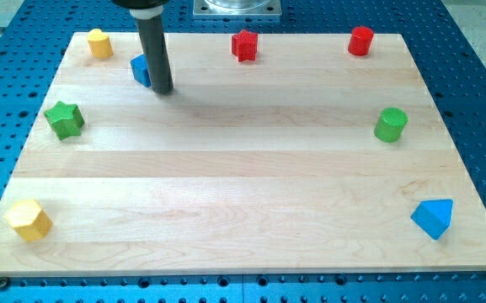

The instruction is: Place the heart diagonally to the red circle

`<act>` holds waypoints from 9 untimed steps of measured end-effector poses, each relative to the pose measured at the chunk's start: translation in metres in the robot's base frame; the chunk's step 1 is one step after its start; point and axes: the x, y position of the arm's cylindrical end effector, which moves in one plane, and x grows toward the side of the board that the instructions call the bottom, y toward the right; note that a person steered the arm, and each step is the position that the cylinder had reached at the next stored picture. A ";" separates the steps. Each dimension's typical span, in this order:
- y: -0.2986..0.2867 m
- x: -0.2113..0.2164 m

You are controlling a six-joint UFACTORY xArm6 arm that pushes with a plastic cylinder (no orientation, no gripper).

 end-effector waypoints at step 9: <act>0.111 -0.035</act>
